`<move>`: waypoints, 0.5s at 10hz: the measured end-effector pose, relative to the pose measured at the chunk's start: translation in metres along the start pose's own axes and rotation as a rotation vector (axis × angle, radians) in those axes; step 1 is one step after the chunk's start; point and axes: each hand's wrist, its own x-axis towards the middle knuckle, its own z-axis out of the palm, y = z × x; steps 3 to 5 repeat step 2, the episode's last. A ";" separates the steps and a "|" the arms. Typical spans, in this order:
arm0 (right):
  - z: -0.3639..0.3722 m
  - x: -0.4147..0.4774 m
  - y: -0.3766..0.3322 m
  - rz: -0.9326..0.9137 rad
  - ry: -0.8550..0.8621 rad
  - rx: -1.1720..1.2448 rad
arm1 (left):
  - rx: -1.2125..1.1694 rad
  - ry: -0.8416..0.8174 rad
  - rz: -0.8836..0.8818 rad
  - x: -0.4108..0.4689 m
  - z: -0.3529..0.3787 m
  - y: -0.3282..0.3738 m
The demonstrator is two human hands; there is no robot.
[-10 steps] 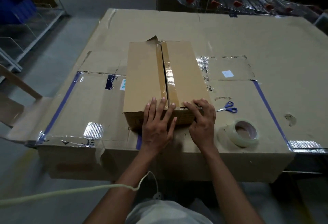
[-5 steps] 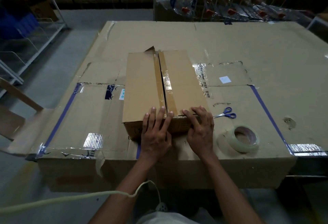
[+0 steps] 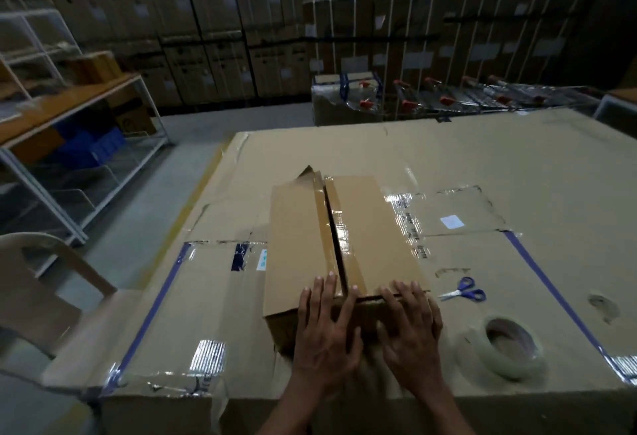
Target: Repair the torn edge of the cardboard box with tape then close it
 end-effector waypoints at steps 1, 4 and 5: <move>-0.007 0.004 -0.002 0.017 0.021 0.017 | -0.043 0.044 0.008 0.011 -0.010 -0.001; -0.012 0.014 -0.011 0.038 0.024 0.084 | -0.090 0.000 0.035 0.018 -0.024 0.002; -0.012 0.014 -0.011 0.038 0.024 0.084 | -0.090 0.000 0.035 0.018 -0.024 0.002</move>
